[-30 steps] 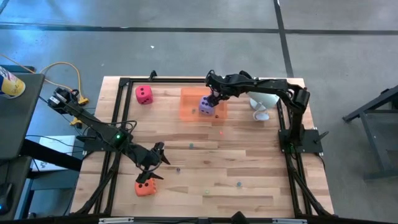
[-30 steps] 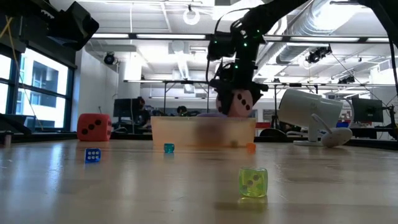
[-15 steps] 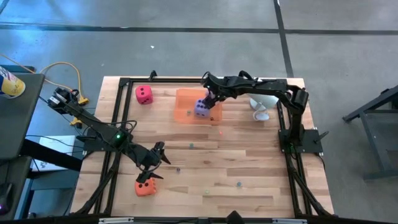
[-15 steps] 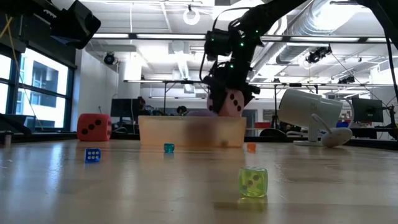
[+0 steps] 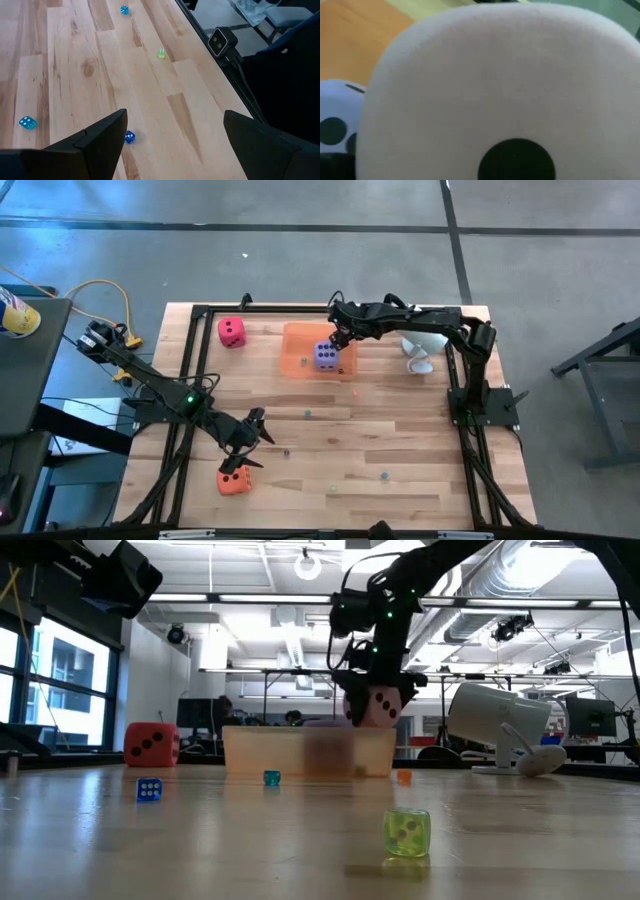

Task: Pick & Place Dice
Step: Put the large light pink die into the orange bin

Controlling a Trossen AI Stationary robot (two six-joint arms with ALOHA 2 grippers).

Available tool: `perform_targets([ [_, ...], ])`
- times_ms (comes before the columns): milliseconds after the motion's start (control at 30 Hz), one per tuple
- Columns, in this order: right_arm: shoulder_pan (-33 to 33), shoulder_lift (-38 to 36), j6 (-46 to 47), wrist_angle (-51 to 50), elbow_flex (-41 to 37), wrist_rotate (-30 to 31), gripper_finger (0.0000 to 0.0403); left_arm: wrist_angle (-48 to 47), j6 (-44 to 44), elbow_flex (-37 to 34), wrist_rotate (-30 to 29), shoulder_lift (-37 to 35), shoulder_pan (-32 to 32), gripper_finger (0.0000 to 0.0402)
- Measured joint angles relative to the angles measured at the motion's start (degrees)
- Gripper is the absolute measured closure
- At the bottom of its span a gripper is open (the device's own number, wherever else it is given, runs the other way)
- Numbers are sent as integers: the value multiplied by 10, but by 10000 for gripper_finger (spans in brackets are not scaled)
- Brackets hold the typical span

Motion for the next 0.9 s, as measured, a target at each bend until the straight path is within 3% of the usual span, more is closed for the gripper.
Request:
perform_targets([
  [367, 24, 17, -16, 25, 0, -15, 44, 0, 0, 0, 0, 0, 0, 78],
  [567, 23, 16, -36, 73, 0, -82, 46, 0, 0, 0, 0, 0, 0, 78],
  [900, 17, 16, -32, 73, 1, -84, 35, 0, -3, 0, 0, 0, 0, 78],
])
